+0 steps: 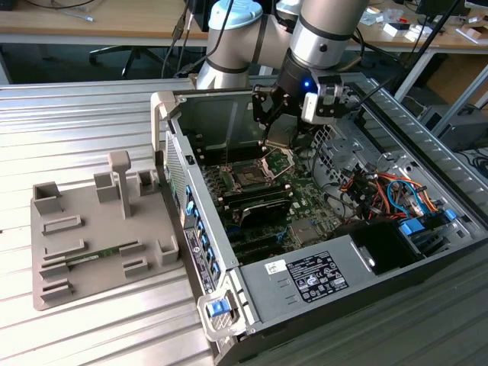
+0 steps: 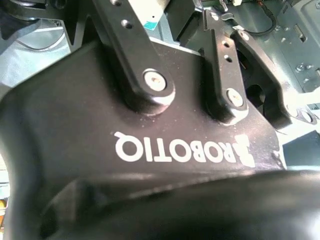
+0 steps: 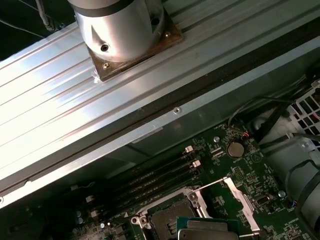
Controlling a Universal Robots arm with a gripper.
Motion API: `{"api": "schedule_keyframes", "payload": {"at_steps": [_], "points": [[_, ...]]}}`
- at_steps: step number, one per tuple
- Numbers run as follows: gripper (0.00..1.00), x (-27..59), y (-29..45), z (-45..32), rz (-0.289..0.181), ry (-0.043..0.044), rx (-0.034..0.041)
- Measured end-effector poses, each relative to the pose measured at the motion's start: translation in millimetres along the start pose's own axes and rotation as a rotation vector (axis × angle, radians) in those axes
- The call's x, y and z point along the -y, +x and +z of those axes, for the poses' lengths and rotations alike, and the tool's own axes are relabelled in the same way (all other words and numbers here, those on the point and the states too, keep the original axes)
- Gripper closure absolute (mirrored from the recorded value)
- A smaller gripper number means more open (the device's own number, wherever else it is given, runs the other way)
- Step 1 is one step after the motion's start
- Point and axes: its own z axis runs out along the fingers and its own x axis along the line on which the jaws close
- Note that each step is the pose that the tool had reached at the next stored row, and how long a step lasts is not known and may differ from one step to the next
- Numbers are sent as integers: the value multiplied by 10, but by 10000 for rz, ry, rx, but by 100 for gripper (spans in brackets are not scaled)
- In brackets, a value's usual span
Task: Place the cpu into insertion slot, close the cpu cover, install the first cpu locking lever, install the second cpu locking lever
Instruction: 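Place the cpu into insertion slot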
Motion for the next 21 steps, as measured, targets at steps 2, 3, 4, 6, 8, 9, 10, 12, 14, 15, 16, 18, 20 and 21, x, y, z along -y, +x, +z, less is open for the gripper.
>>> {"api": "schedule_keyframes", "payload": {"at_steps": [2,3,4,6,8,9,10,12,14,15,16,18,20,21], "points": [[45,0,0,3,74,3,7],[45,0,0,4,117,6,11],[45,0,0,6,144,8,14],[45,1,0,8,199,10,19],[45,1,0,11,278,15,27],[45,1,0,12,307,18,29],[45,1,0,13,331,19,31],[45,1,0,16,413,24,40],[45,1,0,19,475,28,46],[45,1,0,20,507,31,49],[45,1,0,22,537,32,52],[45,1,0,25,601,36,59],[45,2,0,26,650,40,64],[45,2,0,27,675,41,66]]}}
